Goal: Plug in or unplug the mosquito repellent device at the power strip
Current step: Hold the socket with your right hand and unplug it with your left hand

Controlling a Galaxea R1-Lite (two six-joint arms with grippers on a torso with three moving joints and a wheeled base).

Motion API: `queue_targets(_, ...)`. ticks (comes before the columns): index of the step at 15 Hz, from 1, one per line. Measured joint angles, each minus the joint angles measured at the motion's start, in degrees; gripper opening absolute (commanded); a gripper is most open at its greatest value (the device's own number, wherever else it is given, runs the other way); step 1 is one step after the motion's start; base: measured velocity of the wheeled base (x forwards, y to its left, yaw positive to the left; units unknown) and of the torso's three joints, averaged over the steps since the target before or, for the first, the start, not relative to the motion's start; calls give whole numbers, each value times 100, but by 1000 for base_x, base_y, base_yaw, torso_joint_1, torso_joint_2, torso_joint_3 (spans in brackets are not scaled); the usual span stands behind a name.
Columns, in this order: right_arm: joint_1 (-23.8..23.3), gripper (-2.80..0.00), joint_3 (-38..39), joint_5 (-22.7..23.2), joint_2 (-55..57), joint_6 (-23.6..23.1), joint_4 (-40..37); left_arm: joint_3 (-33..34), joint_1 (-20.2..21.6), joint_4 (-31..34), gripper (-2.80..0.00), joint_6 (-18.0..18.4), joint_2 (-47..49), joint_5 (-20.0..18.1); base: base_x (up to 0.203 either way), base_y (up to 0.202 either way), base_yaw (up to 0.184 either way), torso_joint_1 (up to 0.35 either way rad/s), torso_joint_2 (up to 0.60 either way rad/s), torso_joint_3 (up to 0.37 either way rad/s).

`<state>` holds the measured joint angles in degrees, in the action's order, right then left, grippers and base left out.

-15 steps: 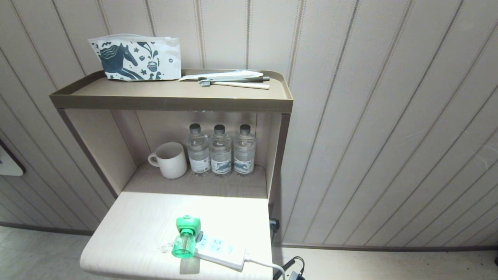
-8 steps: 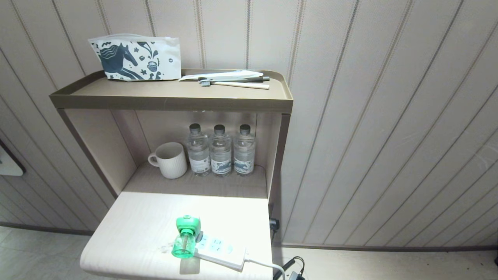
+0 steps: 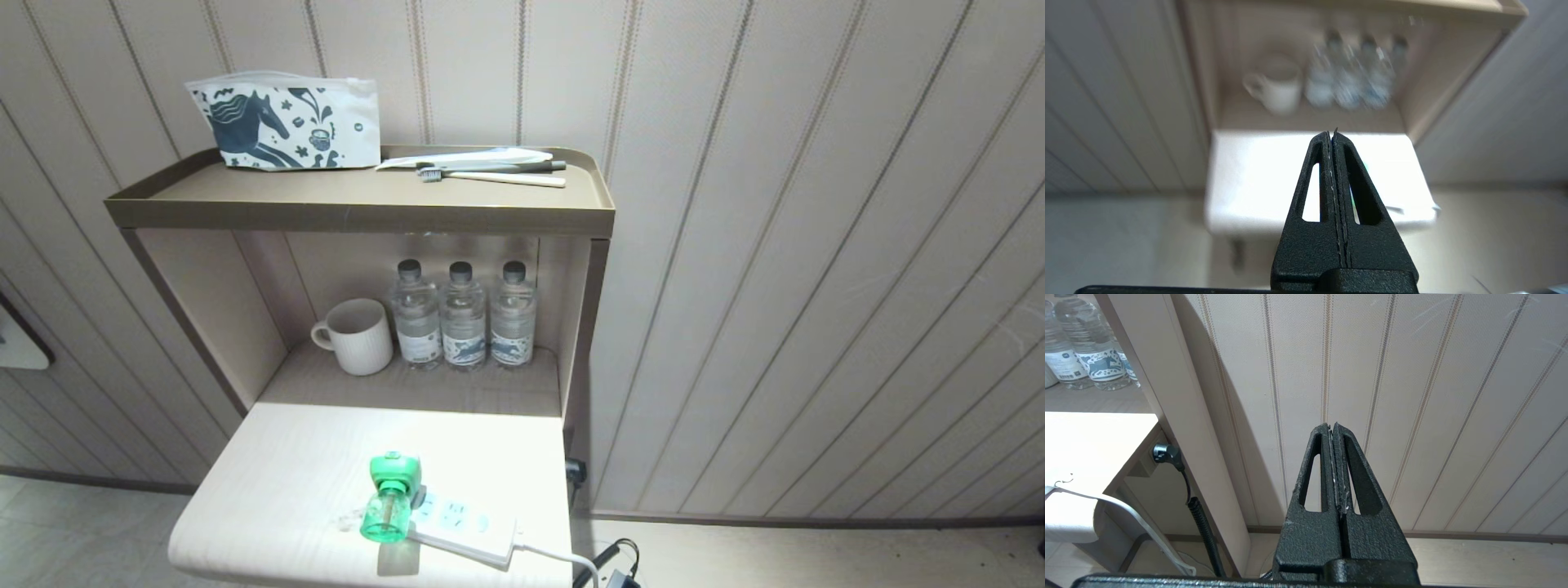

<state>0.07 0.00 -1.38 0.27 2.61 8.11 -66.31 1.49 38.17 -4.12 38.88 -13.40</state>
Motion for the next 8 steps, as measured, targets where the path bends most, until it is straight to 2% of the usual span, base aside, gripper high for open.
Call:
queue_targets(2,0,-280,0,-2,0,2,1,-936,-90,1163,-280,-266,1102,-563,0,0,0,0,0,0)
queue_targets(4,0,-280,0,-5,0,2,1,-1531,-499,2246,-280,-513,2108,-941,0,0,0,0,0,0)
queue_targets(6,0,-280,0,-7,0,1,1,-1816,-1154,2954,-280,-780,2994,-1049,0,0,0,0,0,0)
queue_targets(8,0,-280,0,-5,0,2,1,-1935,-1773,3097,-280,-1126,3809,-959,0,0,0,0,0,0)
